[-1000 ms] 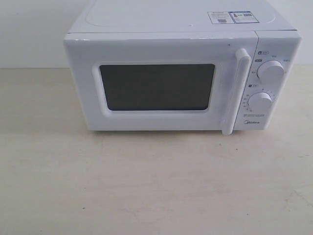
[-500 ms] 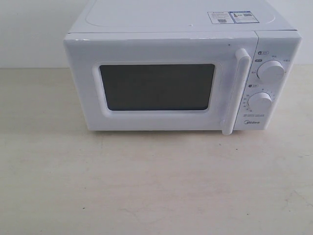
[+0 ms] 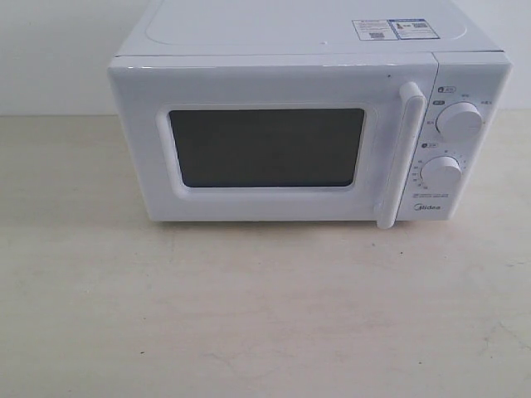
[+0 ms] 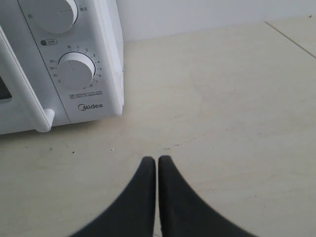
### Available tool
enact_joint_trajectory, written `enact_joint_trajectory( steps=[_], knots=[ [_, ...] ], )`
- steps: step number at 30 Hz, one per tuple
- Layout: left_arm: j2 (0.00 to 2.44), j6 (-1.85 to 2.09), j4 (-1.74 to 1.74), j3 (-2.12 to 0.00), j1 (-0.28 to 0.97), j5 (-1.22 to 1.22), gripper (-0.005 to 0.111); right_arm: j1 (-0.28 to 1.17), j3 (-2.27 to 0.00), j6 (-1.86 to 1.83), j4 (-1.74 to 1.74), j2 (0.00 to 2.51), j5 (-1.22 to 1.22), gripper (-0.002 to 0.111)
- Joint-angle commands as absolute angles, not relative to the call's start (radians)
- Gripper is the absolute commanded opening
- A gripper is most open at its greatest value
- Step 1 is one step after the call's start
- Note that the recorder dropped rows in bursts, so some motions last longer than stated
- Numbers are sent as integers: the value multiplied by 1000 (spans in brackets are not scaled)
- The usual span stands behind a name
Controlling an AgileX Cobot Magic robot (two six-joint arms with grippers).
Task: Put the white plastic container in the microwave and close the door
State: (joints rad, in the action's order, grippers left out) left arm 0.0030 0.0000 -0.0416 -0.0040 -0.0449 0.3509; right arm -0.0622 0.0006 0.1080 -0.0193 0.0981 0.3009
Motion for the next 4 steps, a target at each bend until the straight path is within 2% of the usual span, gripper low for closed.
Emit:
enact_joint_trajectory(
  steps=[1, 4],
  knots=[
    [0, -7, -41, 0, -48, 351, 4, -70, 0, 108, -20, 92, 303, 0],
    [0, -7, -41, 0, -48, 351, 4, -70, 0, 106, -20, 92, 303, 0]
  ],
)
